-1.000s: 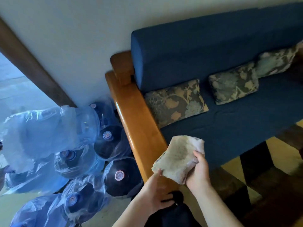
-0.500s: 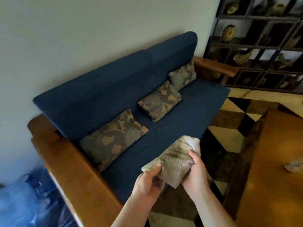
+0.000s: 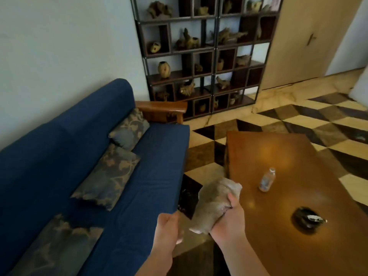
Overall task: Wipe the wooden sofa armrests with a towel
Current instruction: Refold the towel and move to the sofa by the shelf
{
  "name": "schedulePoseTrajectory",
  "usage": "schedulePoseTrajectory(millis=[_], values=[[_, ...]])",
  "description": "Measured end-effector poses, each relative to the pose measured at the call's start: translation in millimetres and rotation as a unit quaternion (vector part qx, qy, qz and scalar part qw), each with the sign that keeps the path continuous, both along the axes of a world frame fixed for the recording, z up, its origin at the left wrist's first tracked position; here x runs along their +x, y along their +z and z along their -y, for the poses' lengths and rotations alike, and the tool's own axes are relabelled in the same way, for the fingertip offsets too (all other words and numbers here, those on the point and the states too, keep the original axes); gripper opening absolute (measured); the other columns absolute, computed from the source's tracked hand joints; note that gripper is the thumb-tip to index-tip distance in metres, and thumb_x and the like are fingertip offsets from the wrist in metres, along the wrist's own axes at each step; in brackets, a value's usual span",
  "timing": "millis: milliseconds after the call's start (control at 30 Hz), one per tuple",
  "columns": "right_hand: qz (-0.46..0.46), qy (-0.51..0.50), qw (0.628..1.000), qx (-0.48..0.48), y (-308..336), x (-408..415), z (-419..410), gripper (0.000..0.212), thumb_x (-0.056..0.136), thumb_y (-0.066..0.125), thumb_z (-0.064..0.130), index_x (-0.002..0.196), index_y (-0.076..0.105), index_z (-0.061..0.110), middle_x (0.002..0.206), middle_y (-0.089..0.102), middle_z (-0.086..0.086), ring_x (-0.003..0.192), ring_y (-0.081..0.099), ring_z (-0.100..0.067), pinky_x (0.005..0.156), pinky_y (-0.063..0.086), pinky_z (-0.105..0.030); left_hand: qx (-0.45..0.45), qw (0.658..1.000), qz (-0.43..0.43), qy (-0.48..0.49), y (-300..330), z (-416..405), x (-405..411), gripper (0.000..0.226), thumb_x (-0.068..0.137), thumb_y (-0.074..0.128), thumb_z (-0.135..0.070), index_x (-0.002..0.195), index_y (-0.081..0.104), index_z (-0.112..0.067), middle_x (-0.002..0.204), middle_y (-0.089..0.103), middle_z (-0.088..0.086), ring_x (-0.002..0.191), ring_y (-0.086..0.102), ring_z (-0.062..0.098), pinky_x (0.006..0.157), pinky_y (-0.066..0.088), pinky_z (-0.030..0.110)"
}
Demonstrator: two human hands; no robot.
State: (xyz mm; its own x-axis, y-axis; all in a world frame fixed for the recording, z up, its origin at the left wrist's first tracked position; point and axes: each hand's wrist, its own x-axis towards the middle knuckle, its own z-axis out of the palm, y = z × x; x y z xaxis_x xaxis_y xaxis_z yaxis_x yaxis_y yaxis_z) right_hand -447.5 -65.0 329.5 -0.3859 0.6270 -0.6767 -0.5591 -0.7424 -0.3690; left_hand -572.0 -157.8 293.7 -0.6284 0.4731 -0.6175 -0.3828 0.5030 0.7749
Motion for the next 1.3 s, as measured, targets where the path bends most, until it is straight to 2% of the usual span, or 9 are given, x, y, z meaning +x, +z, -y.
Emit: schedulePoseTrajectory(millis=[133, 267, 367, 500, 767, 867, 933, 1200, 1300], values=[[-0.011, -0.044, 0.999, -0.017, 6.7, -10.5, -61.6, 0.059, 0.101, 0.054, 0.048, 0.151, 0.049, 0.018, 0.133, 0.065, -0.021, 0.120, 0.060, -0.041, 0.099, 0.045, -0.051, 0.019, 0.996, -0.016, -0.089, -0.5, -79.4, -34.2, 0.015, 0.100, 0.054, -0.032, 0.103, 0.061, -0.019, 0.098, 0.067, 0.008, 0.079, 0.067, 0.022, 0.076, 0.060, 0.039], [-0.003, -0.070, 0.997, -0.016, 9.9, -46.8, -125.7, 0.064, 0.102, 0.051, 0.052, 0.155, 0.043, 0.016, 0.127, 0.065, -0.016, 0.114, 0.059, -0.039, 0.095, 0.045, -0.047, 0.032, 0.990, 0.031, -0.131, -8.8, -170.4, -78.7, 0.017, 0.104, 0.047, -0.028, 0.106, 0.064, -0.022, 0.098, 0.070, 0.012, 0.076, 0.070, 0.025, 0.057, 0.053, 0.033], [0.005, -0.084, 0.996, -0.034, 10.3, -83.4, -172.7, 0.068, 0.102, 0.049, 0.055, 0.153, 0.045, 0.010, 0.125, 0.064, -0.016, 0.118, 0.056, -0.039, 0.111, 0.038, -0.050, 0.019, 0.984, 0.038, -0.171, -10.9, -228.0, -112.6, 0.020, 0.106, 0.043, -0.029, 0.107, 0.063, -0.027, 0.102, 0.072, 0.010, 0.080, 0.073, 0.026, 0.053, 0.052, 0.029], [0.036, -0.112, 0.991, -0.056, 16.3, -137.7, -226.3, 0.069, 0.103, 0.049, 0.054, 0.155, 0.041, 0.009, 0.128, 0.062, -0.019, 0.125, 0.053, -0.041, 0.122, 0.030, -0.053, 0.006, 0.978, 0.024, -0.207, -5.5, -285.7, -163.7, 0.015, 0.105, 0.047, -0.030, 0.108, 0.060, -0.024, 0.104, 0.070, 0.011, 0.085, 0.070, 0.027, 0.059, 0.051, 0.032], [0.065, -0.151, 0.985, -0.050, 30.6, -210.3, -327.0, 0.068, 0.104, 0.049, 0.051, 0.159, 0.036, 0.014, 0.147, 0.054, -0.016, 0.136, 0.047, -0.040, 0.120, 0.029, -0.053, 0.019, 0.970, -0.005, -0.242, 3.9, -387.6, -244.8, 0.015, 0.105, 0.047, -0.025, 0.109, 0.061, -0.024, 0.106, 0.067, 0.008, 0.089, 0.069, 0.022, 0.067, 0.054, 0.032], [0.068, -0.143, 0.987, -0.029, 31.7, -235.8, -362.3, 0.062, 0.104, 0.051, 0.048, 0.154, 0.043, 0.013, 0.136, 0.058, -0.016, 0.136, 0.048, -0.038, 0.121, 0.030, -0.053, 0.052, 0.970, -0.023, -0.235, 3.9, -419.2, -272.7, 0.018, 0.104, 0.047, -0.026, 0.107, 0.064, -0.027, 0.106, 0.068, 0.004, 0.093, 0.069, 0.021, 0.075, 0.057, 0.033], [0.069, -0.133, 0.988, -0.039, 26.4, -250.8, -382.3, 0.062, 0.105, 0.049, 0.048, 0.153, 0.045, 0.009, 0.140, 0.057, -0.017, 0.138, 0.047, -0.037, 0.122, 0.029, -0.051, 0.053, 0.970, -0.027, -0.235, -1.5, -432.5, -288.4, 0.019, 0.103, 0.048, -0.025, 0.105, 0.066, -0.027, 0.104, 0.069, 0.004, 0.094, 0.069, 0.021, 0.077, 0.057, 0.033], [0.084, -0.063, 0.990, -0.093, 8.6, -324.6, -509.9, 0.070, 0.105, 0.042, 0.054, 0.159, 0.037, 0.009, 0.161, 0.041, -0.018, 0.150, 0.033, -0.037, 0.124, 0.021, -0.049, 0.018, 0.984, -0.022, -0.175, -21.6, -535.7, -351.7, 0.016, 0.102, 0.052, -0.025, 0.101, 0.068, -0.019, 0.096, 0.069, 0.005, 0.080, 0.069, 0.015, 0.066, 0.054, 0.026], [0.080, -0.034, 0.992, -0.097, 0.5, -344.6, -586.8, 0.070, 0.103, 0.047, 0.054, 0.160, 0.035, 0.014, 0.159, 0.044, -0.017, 0.147, 0.037, -0.038, 0.123, 0.024, -0.049, 0.018, 0.990, -0.027, -0.139, -22.4, -603.3, -368.4, 0.016, 0.101, 0.053, -0.023, 0.101, 0.068, -0.017, 0.092, 0.069, 0.004, 0.073, 0.068, 0.013, 0.063, 0.054, 0.025]])
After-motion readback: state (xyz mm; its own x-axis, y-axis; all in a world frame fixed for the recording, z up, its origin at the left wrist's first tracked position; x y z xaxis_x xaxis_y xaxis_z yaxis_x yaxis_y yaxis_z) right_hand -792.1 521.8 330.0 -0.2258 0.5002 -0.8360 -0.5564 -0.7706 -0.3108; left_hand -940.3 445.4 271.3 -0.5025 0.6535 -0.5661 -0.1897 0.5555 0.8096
